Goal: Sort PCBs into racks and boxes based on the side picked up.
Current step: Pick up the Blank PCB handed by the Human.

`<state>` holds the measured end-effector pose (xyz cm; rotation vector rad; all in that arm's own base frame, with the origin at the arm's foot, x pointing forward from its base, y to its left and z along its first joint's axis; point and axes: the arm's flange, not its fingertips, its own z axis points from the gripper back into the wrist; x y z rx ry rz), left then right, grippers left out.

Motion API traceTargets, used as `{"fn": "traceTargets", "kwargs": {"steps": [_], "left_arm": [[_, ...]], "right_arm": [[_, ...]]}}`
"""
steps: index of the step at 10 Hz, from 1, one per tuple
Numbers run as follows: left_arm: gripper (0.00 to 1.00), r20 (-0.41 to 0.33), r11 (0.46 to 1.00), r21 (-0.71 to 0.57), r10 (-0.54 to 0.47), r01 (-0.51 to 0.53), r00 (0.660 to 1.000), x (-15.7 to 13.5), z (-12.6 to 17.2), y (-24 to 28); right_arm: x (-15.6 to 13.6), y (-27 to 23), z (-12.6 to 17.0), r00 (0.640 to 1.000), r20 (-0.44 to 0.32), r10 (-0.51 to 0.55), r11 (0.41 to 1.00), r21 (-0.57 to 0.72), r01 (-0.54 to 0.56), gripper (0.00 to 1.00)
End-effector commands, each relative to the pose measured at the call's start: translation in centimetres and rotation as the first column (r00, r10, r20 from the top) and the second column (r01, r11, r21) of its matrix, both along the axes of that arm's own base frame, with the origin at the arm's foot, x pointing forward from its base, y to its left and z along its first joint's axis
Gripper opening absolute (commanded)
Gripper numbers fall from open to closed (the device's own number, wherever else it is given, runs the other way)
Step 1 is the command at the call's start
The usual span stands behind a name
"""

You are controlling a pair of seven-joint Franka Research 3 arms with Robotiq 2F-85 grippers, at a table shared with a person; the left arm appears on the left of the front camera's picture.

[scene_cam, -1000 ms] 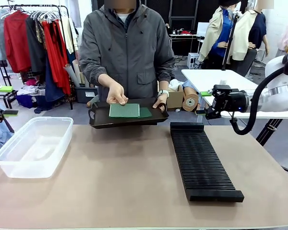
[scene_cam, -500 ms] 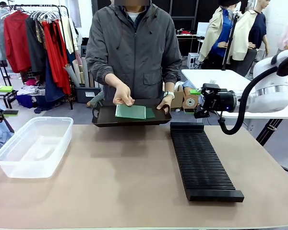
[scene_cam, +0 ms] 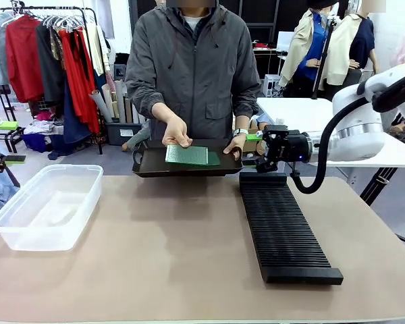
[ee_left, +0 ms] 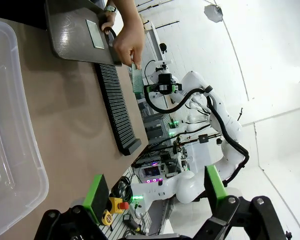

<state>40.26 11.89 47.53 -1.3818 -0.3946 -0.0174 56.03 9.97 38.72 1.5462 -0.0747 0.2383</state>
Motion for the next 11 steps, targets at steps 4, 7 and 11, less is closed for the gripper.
{"fn": "traceTargets", "kwargs": {"steps": [4, 7, 11], "left_arm": [[1.0, -0.003, 1.0, -0.007, 0.0, 0.0, 1.0, -0.2, 0.1, 0.0], [1.0, -0.003, 1.0, -0.007, 0.0, 0.0, 1.0, -0.2, 0.1, 0.0], [1.0, -0.003, 1.0, -0.007, 0.0, 0.0, 1.0, -0.2, 0.1, 0.0]], "right_arm": [[2.5, 4.6, -0.6, 1.0, 0.001, -0.006, 1.0, 0.026, 0.006, 1.0], [4.0, 6.4, -1.7, 0.999, -0.025, -0.035, 0.999, 0.022, 0.035, 1.0], [4.8, 8.4, -2.1, 0.998, -0.05, -0.038, 0.999, 0.03, 0.039, 1.0]]}}
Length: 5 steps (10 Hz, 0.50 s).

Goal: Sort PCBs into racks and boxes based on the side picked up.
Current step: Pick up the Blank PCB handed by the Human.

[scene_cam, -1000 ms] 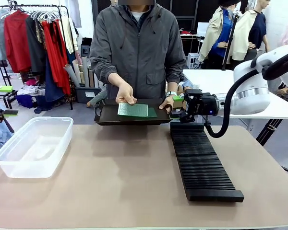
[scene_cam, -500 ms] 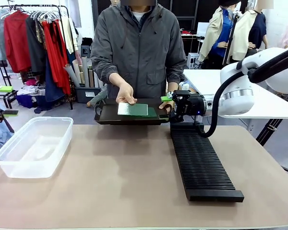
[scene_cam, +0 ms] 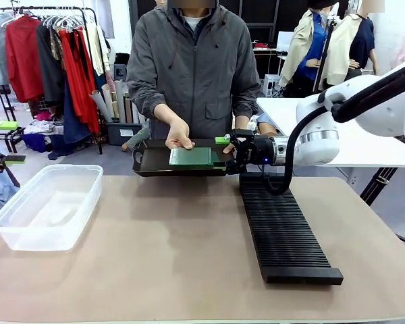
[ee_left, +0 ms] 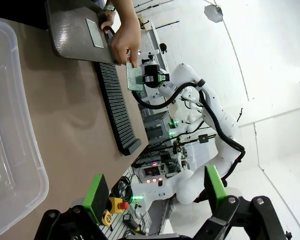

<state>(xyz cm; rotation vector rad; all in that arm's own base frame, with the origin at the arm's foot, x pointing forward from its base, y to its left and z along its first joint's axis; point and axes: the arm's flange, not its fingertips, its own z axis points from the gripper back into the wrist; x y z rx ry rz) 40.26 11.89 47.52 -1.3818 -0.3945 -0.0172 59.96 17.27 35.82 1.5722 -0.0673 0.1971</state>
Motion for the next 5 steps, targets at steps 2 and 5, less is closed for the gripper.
{"fn": "traceTargets", "kwargs": {"steps": [2, 5], "left_arm": [[1.0, -0.003, 1.0, -0.007, 0.0, 0.0, 1.0, -0.2, 0.1, 0.0], [1.0, -0.003, 1.0, -0.007, 0.0, 0.0, 1.0, -0.2, 0.1, 0.0]], "right_arm": [[1.2, 2.1, 0.9, 1.0, -0.018, 0.003, 1.0, 0.0, -0.003, 1.0], [1.5, 3.1, 1.1, 0.999, -0.031, 0.005, 1.0, -0.006, -0.005, 1.0]]}}
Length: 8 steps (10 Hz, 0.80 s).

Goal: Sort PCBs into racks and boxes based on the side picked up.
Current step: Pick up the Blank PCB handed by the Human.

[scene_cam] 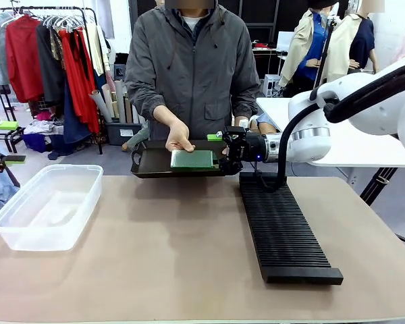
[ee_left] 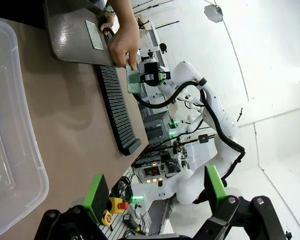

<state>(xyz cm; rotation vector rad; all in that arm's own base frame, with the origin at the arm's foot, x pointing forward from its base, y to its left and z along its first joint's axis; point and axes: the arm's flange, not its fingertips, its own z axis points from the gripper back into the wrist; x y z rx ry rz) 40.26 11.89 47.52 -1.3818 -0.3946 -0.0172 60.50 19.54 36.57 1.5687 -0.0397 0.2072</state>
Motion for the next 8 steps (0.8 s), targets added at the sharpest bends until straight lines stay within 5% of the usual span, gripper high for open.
{"fn": "traceTargets", "kwargs": {"steps": [1, 2, 4, 6, 8], "left_arm": [[1.0, -0.003, 1.0, -0.007, 0.0, 0.0, 1.0, -0.2, 0.1, 0.0], [1.0, -0.003, 1.0, -0.007, 0.0, 0.0, 1.0, -0.2, 0.1, 0.0], [1.0, -0.003, 1.0, -0.007, 0.0, 0.0, 1.0, -0.2, 0.1, 0.0], [1.0, -0.003, 1.0, -0.007, 0.0, 0.0, 1.0, -0.2, 0.1, 0.0], [1.0, -0.003, 1.0, -0.007, 0.0, 0.0, 1.0, -0.2, 0.1, 0.0]], "right_arm": [[1.0, 1.0, 0.3, 1.0, -0.024, -0.012, 1.0, -0.008, 0.012, 1.0], [1.1, 1.1, 0.2, 0.999, -0.031, -0.008, 1.0, -0.012, 0.008, 1.0], [1.3, 1.4, -0.2, 0.999, -0.053, -0.01, 0.999, -0.034, 0.008, 0.84], [1.4, 1.7, -0.5, 0.998, -0.063, -0.005, 0.999, -0.037, 0.002, 0.56], [1.4, 1.7, -0.7, 0.996, -0.088, -0.001, 0.998, -0.068, -0.005, 0.16]]}}
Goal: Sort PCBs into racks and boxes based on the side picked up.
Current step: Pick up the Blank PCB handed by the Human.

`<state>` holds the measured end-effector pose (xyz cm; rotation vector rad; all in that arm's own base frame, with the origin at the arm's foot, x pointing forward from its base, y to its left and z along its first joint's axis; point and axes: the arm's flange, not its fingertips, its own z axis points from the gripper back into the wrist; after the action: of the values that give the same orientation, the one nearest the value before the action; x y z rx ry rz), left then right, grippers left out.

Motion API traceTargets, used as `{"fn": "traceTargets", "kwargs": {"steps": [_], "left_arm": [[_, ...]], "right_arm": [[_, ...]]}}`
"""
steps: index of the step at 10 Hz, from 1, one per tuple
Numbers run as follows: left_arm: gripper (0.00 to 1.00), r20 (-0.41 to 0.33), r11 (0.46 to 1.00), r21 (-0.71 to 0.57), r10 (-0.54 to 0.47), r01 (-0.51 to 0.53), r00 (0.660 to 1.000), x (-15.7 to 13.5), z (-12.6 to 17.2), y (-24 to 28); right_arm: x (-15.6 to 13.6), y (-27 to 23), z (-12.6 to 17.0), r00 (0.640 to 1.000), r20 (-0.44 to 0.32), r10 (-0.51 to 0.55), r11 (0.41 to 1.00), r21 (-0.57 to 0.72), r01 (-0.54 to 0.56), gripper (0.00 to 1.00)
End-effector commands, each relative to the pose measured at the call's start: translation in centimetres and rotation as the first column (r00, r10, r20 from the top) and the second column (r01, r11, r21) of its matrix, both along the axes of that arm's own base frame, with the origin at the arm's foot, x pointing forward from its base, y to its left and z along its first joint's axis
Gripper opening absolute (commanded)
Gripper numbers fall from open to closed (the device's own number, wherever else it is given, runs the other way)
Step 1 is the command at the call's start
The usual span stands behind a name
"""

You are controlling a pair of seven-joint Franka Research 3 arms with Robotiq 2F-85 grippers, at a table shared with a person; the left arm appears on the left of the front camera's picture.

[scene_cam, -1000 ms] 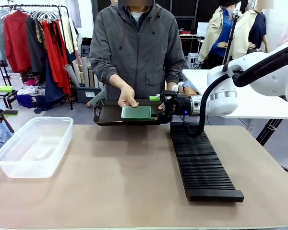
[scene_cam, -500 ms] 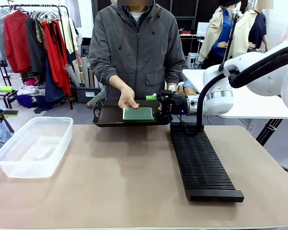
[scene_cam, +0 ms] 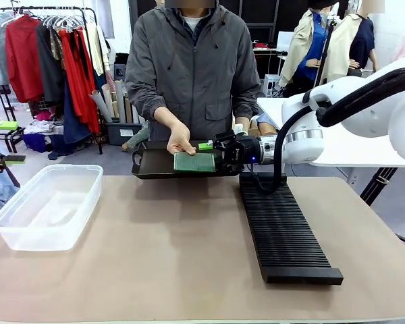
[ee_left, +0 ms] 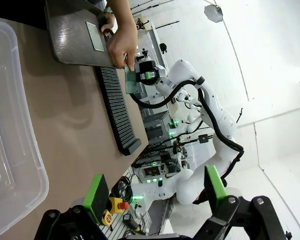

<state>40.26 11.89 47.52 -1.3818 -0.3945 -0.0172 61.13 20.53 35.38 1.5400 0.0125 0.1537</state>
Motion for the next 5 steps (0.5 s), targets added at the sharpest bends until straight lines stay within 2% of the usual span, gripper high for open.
{"fn": "traceTargets", "kwargs": {"steps": [1, 5], "left_arm": [[1.0, -0.003, 1.0, -0.007, 0.0, 0.0, 1.0, -0.17, 0.07, 0.0], [1.0, -0.003, 1.0, -0.007, 0.0, 0.0, 1.0, -0.17, 0.07, 0.0]], "right_arm": [[0.82, 0.6, 0.29, 0.999, -0.037, 0.01, 0.999, -0.036, -0.012, 0.0], [0.76, 0.33, -0.15, 0.999, -0.052, 0.001, 0.999, -0.041, -0.003, 0.0]]}}
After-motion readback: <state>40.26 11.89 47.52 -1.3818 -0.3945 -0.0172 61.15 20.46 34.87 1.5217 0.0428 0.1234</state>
